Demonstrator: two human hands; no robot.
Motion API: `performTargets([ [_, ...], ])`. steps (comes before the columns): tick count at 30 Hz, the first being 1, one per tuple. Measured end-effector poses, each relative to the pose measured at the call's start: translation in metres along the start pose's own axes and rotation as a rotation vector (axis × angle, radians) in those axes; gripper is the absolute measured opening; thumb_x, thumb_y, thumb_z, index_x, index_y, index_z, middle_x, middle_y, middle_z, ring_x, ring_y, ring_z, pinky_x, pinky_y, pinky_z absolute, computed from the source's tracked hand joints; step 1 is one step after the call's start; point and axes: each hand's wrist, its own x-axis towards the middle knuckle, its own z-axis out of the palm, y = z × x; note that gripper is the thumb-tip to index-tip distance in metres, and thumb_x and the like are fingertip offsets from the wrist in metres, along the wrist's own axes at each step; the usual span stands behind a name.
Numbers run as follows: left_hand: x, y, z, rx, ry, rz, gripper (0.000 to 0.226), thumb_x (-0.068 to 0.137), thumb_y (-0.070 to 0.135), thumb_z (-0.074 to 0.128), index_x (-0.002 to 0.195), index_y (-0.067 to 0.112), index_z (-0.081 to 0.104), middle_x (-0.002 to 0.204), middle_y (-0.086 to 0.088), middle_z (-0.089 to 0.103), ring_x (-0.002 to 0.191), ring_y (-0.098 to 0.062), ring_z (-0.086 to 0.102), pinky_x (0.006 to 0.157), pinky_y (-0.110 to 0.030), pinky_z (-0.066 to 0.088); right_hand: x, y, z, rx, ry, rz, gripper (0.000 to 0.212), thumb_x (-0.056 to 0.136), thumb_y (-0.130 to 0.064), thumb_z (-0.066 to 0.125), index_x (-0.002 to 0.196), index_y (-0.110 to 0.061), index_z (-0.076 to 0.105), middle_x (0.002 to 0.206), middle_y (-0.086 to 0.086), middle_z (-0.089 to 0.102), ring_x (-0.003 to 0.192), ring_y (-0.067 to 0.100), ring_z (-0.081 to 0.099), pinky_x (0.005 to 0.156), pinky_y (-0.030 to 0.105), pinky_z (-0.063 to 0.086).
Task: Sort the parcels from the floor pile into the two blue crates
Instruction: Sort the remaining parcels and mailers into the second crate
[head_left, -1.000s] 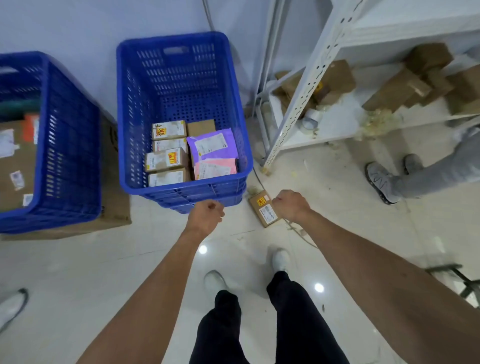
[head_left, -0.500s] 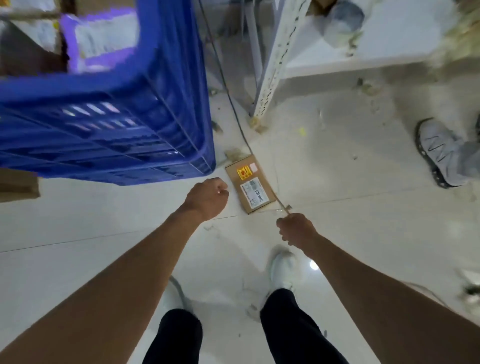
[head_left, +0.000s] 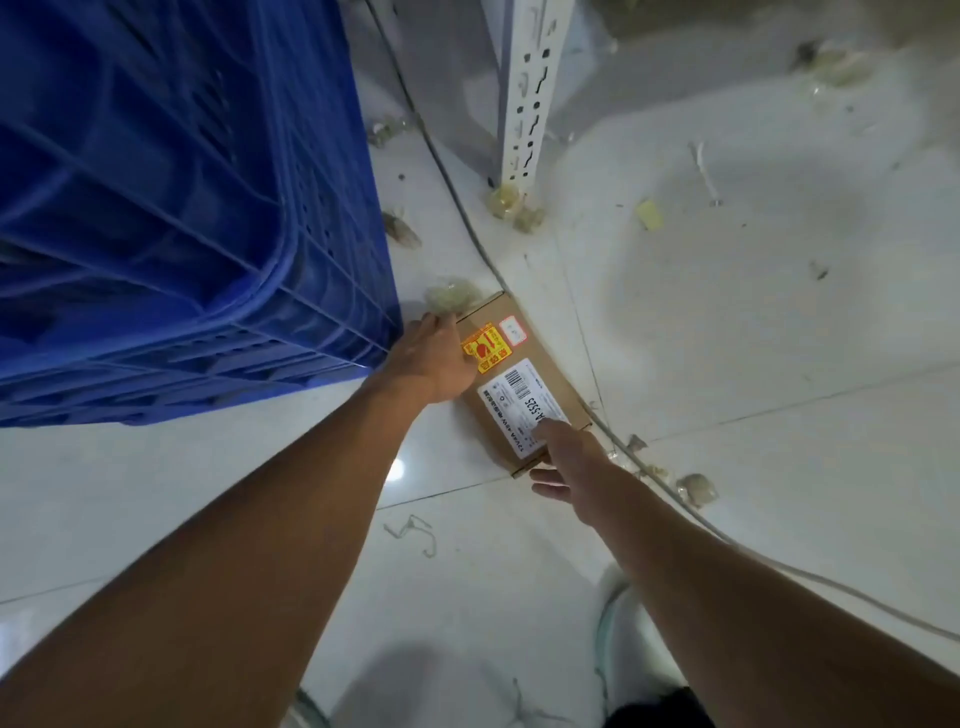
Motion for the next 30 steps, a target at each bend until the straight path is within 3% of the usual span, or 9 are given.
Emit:
performTargets([
  [5, -0.007, -0.004, -0.005, -0.061, 0.003, -0.073, 0.046, 0.095, 0.034, 0.057, 0.137, 0.016, 0.050, 0.136, -0.008, 0.048, 0.121, -0.029, 0.051, 0.099, -0.044, 0.046, -0.010, 0.002, -0.005, 0.059, 0.020, 0.028, 0.029, 0.092, -0.029, 0.057, 0.114, -0.010, 0.061, 0.095, 0.006, 0.065, 0.099, 0.029, 0.066, 0.087, 0.042, 0.057],
  [8, -0.032, -0.001, -0.017, -0.136, -0.006, -0.069, 0.051, 0.097, 0.028, 0.056, 0.146, 0.019, 0.045, 0.141, -0.006, 0.044, 0.124, -0.029, 0.051, 0.095, -0.041, 0.046, -0.035, 0.004, -0.013, 0.034, 0.052, 0.026, 0.036, 0.092, -0.034, 0.057, 0.120, -0.011, 0.058, 0.109, 0.008, 0.066, 0.103, 0.028, 0.064, 0.085, 0.042, 0.057],
  [12, -0.081, 0.007, -0.040, -0.199, -0.002, -0.124, 0.033, 0.100, 0.032, 0.054, 0.127, 0.014, 0.057, 0.127, -0.006, 0.052, 0.110, -0.026, 0.056, 0.082, -0.034, 0.048, -0.088, 0.002, -0.032, 0.024, 0.073, 0.015, 0.040, 0.091, -0.036, 0.059, 0.124, -0.013, 0.057, 0.116, 0.008, 0.064, 0.107, 0.028, 0.061, 0.077, 0.038, 0.053],
  [16, -0.151, 0.023, -0.073, -0.357, -0.024, -0.185, 0.030, 0.099, 0.042, 0.056, 0.116, 0.017, 0.056, 0.114, -0.006, 0.062, 0.107, -0.027, 0.063, 0.094, -0.046, 0.054, -0.159, -0.013, -0.059, -0.057, 0.123, -0.043, 0.029, 0.091, -0.032, 0.060, 0.114, -0.013, 0.060, 0.112, 0.008, 0.063, 0.107, 0.027, 0.060, 0.088, 0.044, 0.054],
  [20, -0.242, 0.052, -0.118, -0.463, -0.023, -0.298, 0.037, 0.100, 0.037, 0.054, 0.130, 0.016, 0.046, 0.130, -0.008, 0.061, 0.120, -0.031, 0.059, 0.102, -0.045, 0.046, -0.243, -0.040, -0.085, -0.153, 0.153, -0.146, 0.028, 0.089, -0.036, 0.061, 0.108, -0.015, 0.062, 0.108, 0.008, 0.064, 0.103, 0.030, 0.061, 0.095, 0.048, 0.052],
  [22, -0.288, 0.069, -0.137, -0.556, -0.002, -0.334, 0.038, 0.101, 0.040, 0.053, 0.130, 0.016, 0.043, 0.131, -0.009, 0.062, 0.117, -0.031, 0.061, 0.099, -0.044, 0.047, -0.294, -0.056, -0.098, -0.199, 0.162, -0.191, 0.042, 0.080, -0.049, 0.060, 0.106, -0.017, 0.067, 0.105, 0.004, 0.067, 0.100, 0.027, 0.063, 0.095, 0.047, 0.052],
  [24, -0.332, 0.083, -0.159, -0.619, 0.037, -0.373, 0.036, 0.101, 0.040, 0.052, 0.127, 0.017, 0.042, 0.127, -0.009, 0.064, 0.107, -0.029, 0.062, 0.092, -0.041, 0.049, -0.339, -0.069, -0.110, -0.230, 0.184, -0.230, 0.066, 0.068, -0.060, 0.056, 0.117, -0.018, 0.067, 0.108, 0.002, 0.068, 0.099, 0.026, 0.065, 0.088, 0.040, 0.052],
  [25, -0.354, 0.090, -0.172, -0.645, 0.044, -0.395, 0.035, 0.100, 0.038, 0.053, 0.126, 0.017, 0.042, 0.125, -0.009, 0.064, 0.104, -0.028, 0.061, 0.090, -0.040, 0.049, -0.364, -0.076, -0.117, -0.260, 0.180, -0.267, 0.068, 0.069, -0.061, 0.054, 0.122, -0.019, 0.065, 0.112, 0.003, 0.067, 0.100, 0.026, 0.064, 0.084, 0.035, 0.049],
  [30, -0.459, 0.118, -0.240, -0.747, 0.131, -0.472, 0.032, 0.098, 0.031, 0.056, 0.125, 0.018, 0.046, 0.125, -0.007, 0.064, 0.104, -0.025, 0.060, 0.082, -0.034, 0.046, -0.503, -0.107, -0.130, -0.341, 0.117, -0.428, 0.052, 0.091, -0.047, 0.052, 0.136, -0.022, 0.053, 0.130, 0.006, 0.048, 0.102, 0.023, 0.052, 0.085, 0.033, 0.039],
])
